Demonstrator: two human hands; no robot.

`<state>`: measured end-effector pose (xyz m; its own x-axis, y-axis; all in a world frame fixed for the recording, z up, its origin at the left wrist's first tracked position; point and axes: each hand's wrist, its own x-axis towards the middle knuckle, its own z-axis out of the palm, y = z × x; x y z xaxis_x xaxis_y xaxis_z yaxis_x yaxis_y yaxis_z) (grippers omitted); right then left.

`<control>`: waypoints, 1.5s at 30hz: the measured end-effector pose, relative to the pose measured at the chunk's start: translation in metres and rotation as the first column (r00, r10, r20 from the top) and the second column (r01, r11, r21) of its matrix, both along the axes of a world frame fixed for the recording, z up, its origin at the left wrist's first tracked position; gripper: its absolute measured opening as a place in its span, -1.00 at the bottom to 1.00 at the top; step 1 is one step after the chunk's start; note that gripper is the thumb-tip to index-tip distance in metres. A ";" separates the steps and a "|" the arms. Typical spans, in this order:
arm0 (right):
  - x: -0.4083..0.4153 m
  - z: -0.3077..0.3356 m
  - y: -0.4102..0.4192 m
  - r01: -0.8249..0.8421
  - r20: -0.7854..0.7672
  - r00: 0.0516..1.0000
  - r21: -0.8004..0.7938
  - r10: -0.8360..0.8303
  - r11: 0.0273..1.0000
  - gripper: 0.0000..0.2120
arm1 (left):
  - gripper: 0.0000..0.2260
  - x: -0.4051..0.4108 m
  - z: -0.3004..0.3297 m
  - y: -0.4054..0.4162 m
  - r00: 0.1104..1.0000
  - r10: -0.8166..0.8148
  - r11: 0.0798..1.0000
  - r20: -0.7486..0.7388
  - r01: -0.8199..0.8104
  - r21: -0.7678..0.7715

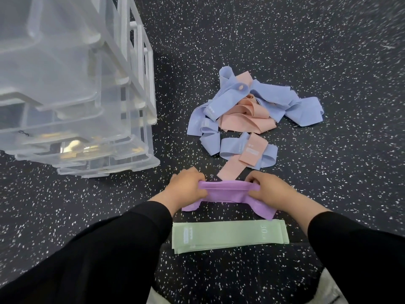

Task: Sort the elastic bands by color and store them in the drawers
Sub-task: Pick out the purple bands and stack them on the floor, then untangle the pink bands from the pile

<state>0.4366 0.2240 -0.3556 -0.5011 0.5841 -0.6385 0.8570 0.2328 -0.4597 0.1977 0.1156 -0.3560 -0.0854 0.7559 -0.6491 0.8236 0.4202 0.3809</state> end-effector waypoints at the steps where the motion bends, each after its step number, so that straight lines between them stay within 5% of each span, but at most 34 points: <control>1: 0.002 0.001 0.002 0.014 -0.015 1.000 -0.020 -0.014 1.000 -0.83 | -0.95 -0.001 0.002 -0.001 0.999 0.032 0.999 0.015 -0.033 0.007; 5: 0.007 0.014 0.009 0.013 -0.035 0.999 -0.098 -0.016 0.995 -0.77 | -0.94 -0.010 0.016 -0.005 0.947 0.191 0.981 0.259 -0.178 -0.073; 10: 0.014 0.026 0.017 -0.010 0.011 1.000 -0.096 0.011 0.995 -0.70 | -0.91 -0.026 0.019 -0.010 0.948 0.194 0.978 0.253 -0.166 -0.130; 16: 0.018 0.005 0.006 -0.069 0.248 0.968 0.081 0.047 0.994 -0.71 | -0.82 -0.013 -0.001 -0.023 0.995 0.043 0.995 -0.091 -0.051 -0.083; 21: 0.013 0.000 0.003 -0.138 0.354 0.934 0.239 0.046 0.961 -0.67 | -0.69 0.002 0.000 -0.012 0.897 -0.122 0.990 -0.425 0.143 0.019; 27: -0.003 -0.002 0.018 -0.055 0.061 0.998 0.520 0.027 0.853 -0.76 | -0.80 0.010 0.001 0.015 0.961 0.028 0.970 -0.277 0.041 0.240; 32: -0.013 -0.008 0.030 -0.116 0.164 0.986 0.553 0.029 0.825 -0.56 | -0.83 0.025 0.000 0.035 0.979 0.138 0.964 -0.147 -0.099 0.248; 37: -0.017 -0.017 0.039 -0.175 0.270 0.963 0.591 0.011 0.787 -0.60 | -0.73 0.037 -0.005 0.045 0.998 0.009 0.972 -0.067 0.007 0.233; 41: -0.023 -0.018 0.045 -0.084 0.169 0.985 0.615 -0.028 0.784 -0.72 | -0.75 0.044 -0.007 0.047 0.999 -0.017 0.980 -0.028 0.022 0.196; 45: -0.031 -0.005 0.062 0.259 -0.111 0.966 0.381 -0.234 0.887 -0.63 | -0.78 0.042 0.000 0.054 0.998 0.060 0.974 -0.006 -0.057 0.220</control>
<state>0.4058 0.2860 -0.3603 -0.3387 0.8892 -0.3077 0.8836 0.1883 -0.4286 0.2397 0.1696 -0.3563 -0.1411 0.8735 -0.4659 0.8055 0.3749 0.4590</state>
